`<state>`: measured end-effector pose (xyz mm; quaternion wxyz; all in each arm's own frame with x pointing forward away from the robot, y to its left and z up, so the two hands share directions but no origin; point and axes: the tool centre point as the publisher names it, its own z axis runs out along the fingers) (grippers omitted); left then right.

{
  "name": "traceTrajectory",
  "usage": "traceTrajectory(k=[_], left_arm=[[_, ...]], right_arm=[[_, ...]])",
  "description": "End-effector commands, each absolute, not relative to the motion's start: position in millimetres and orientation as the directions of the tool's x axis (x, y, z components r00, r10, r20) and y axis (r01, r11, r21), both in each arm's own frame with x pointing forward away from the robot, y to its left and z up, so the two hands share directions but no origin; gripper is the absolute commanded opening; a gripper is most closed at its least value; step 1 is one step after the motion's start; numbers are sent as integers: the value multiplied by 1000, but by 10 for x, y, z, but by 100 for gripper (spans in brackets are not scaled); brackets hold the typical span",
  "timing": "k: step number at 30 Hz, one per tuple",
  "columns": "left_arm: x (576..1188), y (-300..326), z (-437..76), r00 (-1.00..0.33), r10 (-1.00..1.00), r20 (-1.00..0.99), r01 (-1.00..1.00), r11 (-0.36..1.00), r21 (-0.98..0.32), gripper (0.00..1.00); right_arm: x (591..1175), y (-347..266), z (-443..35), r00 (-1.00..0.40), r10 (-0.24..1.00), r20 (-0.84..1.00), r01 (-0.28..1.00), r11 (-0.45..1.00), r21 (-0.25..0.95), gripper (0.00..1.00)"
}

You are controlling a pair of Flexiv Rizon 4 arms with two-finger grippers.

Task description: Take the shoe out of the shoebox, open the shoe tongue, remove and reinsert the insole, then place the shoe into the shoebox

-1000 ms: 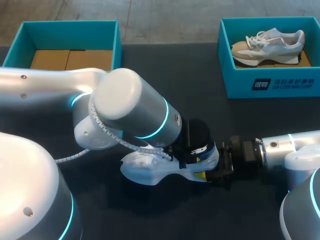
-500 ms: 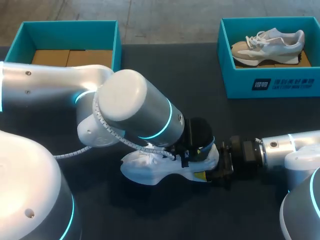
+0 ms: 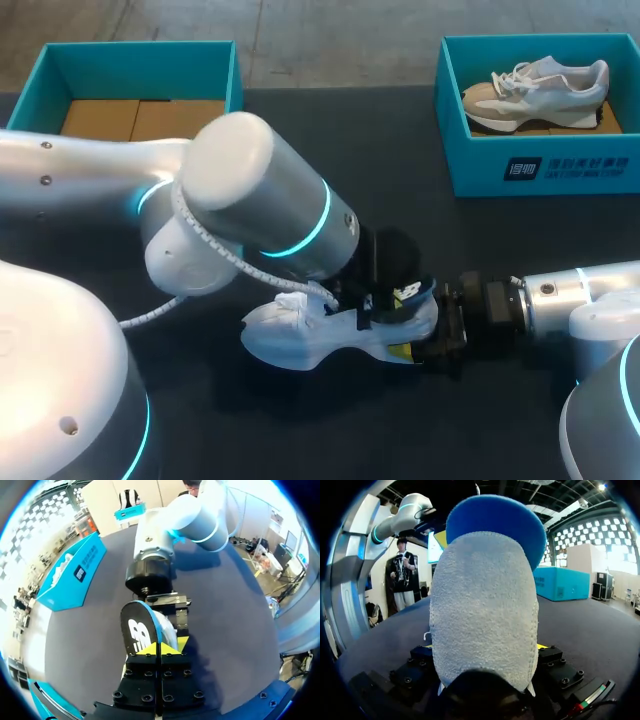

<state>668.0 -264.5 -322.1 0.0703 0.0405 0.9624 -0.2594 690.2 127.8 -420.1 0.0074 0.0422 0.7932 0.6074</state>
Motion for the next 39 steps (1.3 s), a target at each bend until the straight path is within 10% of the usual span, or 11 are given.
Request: traceTrajectory(k=[1,15,20,39], left_arm=[[6698,-2582,-3157,-989,83,-121,134,846,-516,0],[6714,-2700,-3186,-981,10,-195,111,852,-511,0],[6726,-2692,-3220,-978,0,-206,106,858,-503,35],[6687,-2621,-3334,-972,-22,-234,101,861,-498,47]], right_arm=[[6879,1286,-4198,-996,77,40,59,264,963,0],[6879,1286,-4198,-996,77,40,59,264,963,0],[6879,1286,-4198,-996,77,40,59,264,963,0],[6879,1286,-4198,-996,77,40,59,264,963,0]])
